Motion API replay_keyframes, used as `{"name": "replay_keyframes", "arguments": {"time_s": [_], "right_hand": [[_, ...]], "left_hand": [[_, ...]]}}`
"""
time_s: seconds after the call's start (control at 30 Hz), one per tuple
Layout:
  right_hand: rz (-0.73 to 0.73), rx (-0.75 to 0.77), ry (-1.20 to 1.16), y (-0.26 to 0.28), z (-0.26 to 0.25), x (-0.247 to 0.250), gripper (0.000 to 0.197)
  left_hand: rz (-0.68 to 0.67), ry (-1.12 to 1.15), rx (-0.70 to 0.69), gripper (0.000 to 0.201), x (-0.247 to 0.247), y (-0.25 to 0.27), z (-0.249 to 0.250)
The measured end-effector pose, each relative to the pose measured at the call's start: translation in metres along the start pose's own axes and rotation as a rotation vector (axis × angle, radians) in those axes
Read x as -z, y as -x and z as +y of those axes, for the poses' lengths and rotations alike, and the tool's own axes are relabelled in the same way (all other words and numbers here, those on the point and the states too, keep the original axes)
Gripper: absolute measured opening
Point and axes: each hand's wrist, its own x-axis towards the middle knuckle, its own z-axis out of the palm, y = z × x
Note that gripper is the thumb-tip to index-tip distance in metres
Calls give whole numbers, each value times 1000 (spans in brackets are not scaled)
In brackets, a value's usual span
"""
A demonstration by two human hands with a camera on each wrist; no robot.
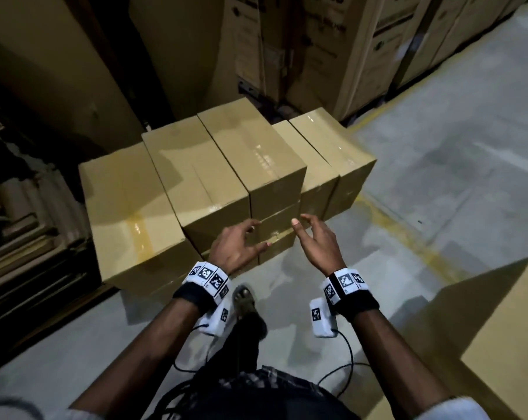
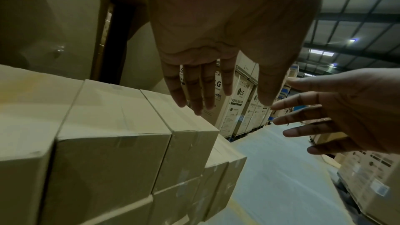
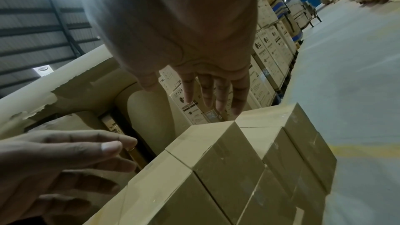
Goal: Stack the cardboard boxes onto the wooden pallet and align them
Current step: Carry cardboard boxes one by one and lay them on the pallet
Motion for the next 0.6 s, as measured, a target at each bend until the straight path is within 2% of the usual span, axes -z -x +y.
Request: {"name": "replay_keyframes", "arguments": {"time_s": [0.17,0.23,0.33,0.4,0.6], "right_hand": [[16,-37,45,-117,-23,5,59],[-21,-71,65,-154,-30,7,61],[-68,-90,85,-218,-34,8,66],[-91,-123,120,-248,-29,7,69],[-180,-211,85,-335,-7,6,73]], "left_hand": [[-62,-23,35,71,20,-130,-13],[-99,-61,48,73,25,-171,-22],[-102,-219,53,75,30,-229,-31],[-109,-355,53,77,25,-250,-40],[-212,-491,153,82,5,-307,-68]]}}
